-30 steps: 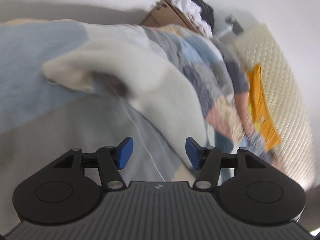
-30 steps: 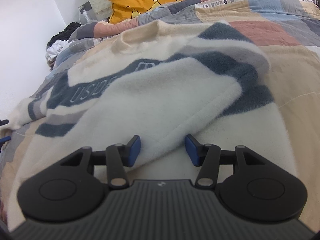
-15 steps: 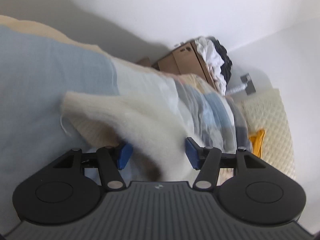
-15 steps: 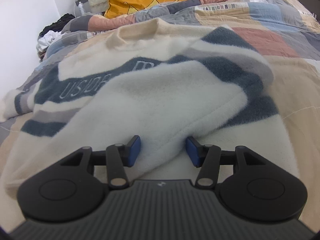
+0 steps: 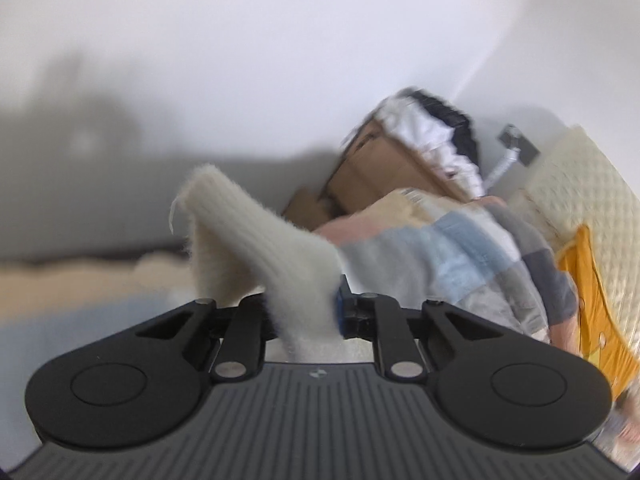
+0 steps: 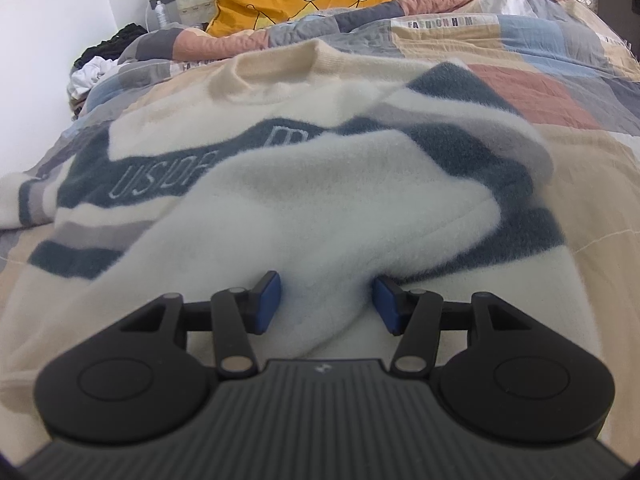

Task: Fold large clothes
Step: 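Grasp the other sweater sleeve cuff with the left gripper, then lift the held sleeve and lay it across the sweater body, open left gripper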

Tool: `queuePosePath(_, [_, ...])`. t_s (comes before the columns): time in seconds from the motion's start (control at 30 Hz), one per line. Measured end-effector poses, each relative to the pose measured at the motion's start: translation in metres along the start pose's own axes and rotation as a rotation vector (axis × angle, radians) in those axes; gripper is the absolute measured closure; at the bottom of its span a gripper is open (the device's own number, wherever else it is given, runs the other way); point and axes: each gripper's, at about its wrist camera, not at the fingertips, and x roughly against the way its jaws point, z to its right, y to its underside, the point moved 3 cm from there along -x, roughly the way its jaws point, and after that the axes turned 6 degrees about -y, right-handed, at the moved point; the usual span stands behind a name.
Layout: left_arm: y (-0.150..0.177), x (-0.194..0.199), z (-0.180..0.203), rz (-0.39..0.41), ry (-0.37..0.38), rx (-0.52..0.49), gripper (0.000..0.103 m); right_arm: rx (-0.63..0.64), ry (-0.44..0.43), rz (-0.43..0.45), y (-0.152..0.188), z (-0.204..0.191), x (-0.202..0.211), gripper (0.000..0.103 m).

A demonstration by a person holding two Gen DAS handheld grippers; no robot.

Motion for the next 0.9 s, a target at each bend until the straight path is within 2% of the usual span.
queuePosePath(0.13, [-0.024,0.050,0.066,0.107,0.061,-0.181,0.087,0.013,-0.001,0.025,-0.003,-0.001,0.006,0.048])
queuePosePath(0.23, [-0.034,0.094,0.117,0.155,0.145,-0.297,0.087,0.031,-0.011,0.062,-0.007,-0.004,0.016,0.048])
queuePosePath(0.43, [-0.018,0.195,0.214,0.272,0.316,-0.551,0.088,0.052,-0.001,0.071,-0.011,0.000,0.035,0.048])
queuePosePath(0.53, [0.007,0.243,0.257,0.310,0.403,-0.654,0.088,0.034,0.011,0.083,-0.010,0.009,0.045,0.048])
queuePosePath(0.7, [0.067,0.317,0.313,0.310,0.539,-0.768,0.088,-0.056,0.004,0.141,-0.020,0.028,0.064,0.048])
queuePosePath(0.9, [0.175,0.384,0.360,0.276,0.663,-0.905,0.088,-0.120,-0.005,0.179,-0.024,0.048,0.079,0.048])
